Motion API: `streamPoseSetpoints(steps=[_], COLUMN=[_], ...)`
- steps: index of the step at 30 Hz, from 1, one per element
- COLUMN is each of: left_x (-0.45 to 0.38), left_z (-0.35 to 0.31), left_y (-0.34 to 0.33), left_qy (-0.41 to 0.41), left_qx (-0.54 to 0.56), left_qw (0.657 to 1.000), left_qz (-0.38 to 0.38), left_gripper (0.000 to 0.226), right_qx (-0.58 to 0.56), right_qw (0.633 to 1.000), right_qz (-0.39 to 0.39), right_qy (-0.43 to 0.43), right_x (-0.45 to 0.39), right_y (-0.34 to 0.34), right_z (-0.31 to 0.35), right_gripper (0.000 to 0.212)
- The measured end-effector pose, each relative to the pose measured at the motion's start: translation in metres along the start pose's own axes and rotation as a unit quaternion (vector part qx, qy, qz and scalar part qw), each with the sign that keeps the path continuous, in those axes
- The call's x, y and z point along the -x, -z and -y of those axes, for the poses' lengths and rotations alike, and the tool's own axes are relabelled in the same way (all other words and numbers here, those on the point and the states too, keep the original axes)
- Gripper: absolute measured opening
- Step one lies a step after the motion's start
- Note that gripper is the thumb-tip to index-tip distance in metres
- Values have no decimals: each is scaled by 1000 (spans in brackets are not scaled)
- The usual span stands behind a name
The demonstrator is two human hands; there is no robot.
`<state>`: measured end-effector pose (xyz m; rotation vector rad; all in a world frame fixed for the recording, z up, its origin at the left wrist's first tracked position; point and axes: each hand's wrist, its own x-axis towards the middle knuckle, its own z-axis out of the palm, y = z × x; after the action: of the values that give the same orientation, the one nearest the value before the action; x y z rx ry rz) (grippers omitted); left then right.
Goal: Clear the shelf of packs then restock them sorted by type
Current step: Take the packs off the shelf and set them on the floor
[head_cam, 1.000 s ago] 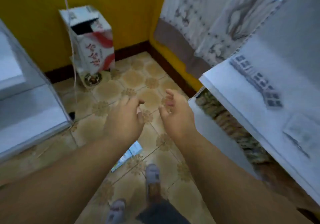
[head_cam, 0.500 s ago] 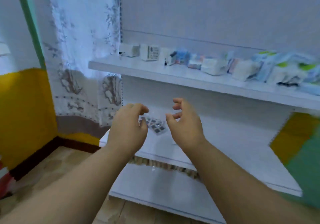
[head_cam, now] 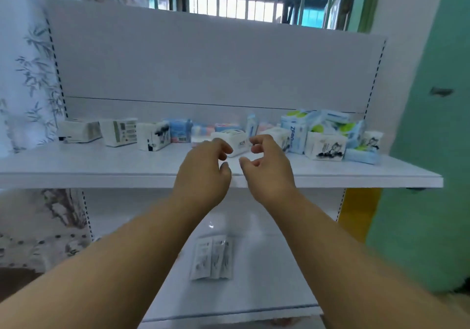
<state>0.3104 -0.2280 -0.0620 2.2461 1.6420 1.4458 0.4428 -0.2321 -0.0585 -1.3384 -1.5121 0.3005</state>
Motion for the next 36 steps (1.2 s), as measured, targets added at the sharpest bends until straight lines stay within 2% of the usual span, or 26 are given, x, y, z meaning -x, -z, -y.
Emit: streamPoseSetpoints(steps=[3, 9, 14, 16, 19, 21, 23, 24, 27, 29, 30, 32, 33, 34, 36], left_x=[-36, -106, -172, -192, -221, -235, -245, -248, -254, -257, -257, -256, -255, -254, -251], left_z=[2, 1, 13, 22, 36, 44, 51, 54, 58, 56, 55, 55, 56, 58, 62], left_y=[-21, -72, -111, -123, -140, -147, -152, -155, -160, -161, -162, -163, -164, -165, -167], left_qy=[-4, 12, 26, 44, 77, 94, 107, 113, 112, 100, 94, 87, 86, 85, 85], left_qx=[25, 44, 18, -3, -34, -54, -64, -66, -60, -51, -46, -42, -46, -49, -50], left_qw=[999, 999, 999, 999, 996, 994, 992, 991, 992, 992, 992, 991, 990, 990, 990], left_qz=[21, 17, -15, -24, -18, -5, 3, 7, 23, 50, 67, 95, 102, 105, 101], left_gripper=[26, 24, 24, 25, 28, 32, 34, 35, 36, 39, 41, 45, 46, 45, 44], right_qx=[36, 88, 156, 231, 359, 412, 431, 432, 436, 438, 416, 350, 329, 330, 384], right_qw=[999, 996, 987, 970, 916, 883, 873, 873, 867, 866, 880, 917, 929, 930, 908], right_qz=[-11, -19, 20, 66, 178, 222, 222, 223, 240, 239, 227, 189, 170, 163, 167], right_qy=[-15, -6, 31, 27, -1, -34, -47, -45, -28, -29, -23, -12, -3, -1, -2], right_x=[-34, -107, -200, -237, -289, -311, -325, -328, -330, -325, -324, -319, -318, -321, -333], right_y=[-3, -5, -12, -17, -36, -53, -64, -67, -67, -67, -68, -70, -70, -72, -74], right_z=[-12, -42, -69, -73, -81, -84, -87, -86, -77, -75, -79, -89, -90, -92, -92], right_gripper=[41, 39, 39, 46, 52, 42, 14, 8, 20, 8, 13, 38, 42, 43, 34])
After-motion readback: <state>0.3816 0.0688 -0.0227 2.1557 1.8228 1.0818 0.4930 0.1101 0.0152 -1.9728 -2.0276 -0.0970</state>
